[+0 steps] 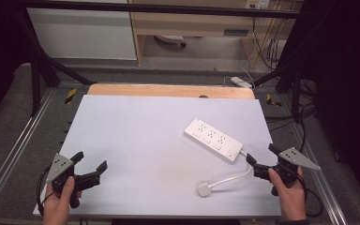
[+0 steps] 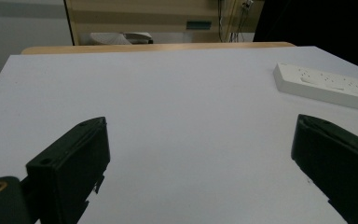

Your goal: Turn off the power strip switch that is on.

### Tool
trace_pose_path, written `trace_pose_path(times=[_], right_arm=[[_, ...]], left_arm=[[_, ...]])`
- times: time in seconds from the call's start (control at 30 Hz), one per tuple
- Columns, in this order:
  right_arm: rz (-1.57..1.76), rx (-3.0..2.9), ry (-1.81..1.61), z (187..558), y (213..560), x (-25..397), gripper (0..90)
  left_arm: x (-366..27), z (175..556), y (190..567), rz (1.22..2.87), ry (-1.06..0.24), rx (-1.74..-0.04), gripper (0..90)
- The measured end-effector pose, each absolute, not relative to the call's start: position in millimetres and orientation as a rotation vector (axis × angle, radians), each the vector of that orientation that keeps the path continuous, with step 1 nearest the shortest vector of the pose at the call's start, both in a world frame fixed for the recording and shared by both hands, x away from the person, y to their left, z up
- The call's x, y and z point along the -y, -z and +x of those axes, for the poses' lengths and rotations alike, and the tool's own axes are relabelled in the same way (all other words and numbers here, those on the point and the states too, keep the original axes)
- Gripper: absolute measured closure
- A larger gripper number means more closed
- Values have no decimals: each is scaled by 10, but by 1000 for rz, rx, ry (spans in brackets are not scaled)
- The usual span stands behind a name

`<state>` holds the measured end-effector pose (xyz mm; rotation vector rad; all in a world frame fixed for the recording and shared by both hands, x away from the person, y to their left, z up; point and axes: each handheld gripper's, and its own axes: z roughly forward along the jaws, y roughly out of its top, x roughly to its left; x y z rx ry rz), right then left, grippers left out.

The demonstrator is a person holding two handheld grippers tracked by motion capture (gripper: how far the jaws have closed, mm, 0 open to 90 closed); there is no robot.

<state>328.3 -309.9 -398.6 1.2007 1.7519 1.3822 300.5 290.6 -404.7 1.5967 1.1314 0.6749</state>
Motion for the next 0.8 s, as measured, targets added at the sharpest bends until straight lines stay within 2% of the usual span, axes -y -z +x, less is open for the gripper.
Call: trace_pose_path(times=[0.8], right_arm=[[1188,-1749,-1367,3489,3660,2953,18]], left_arm=[[-2904,3005,4060,1605,-687,-1135,48]])
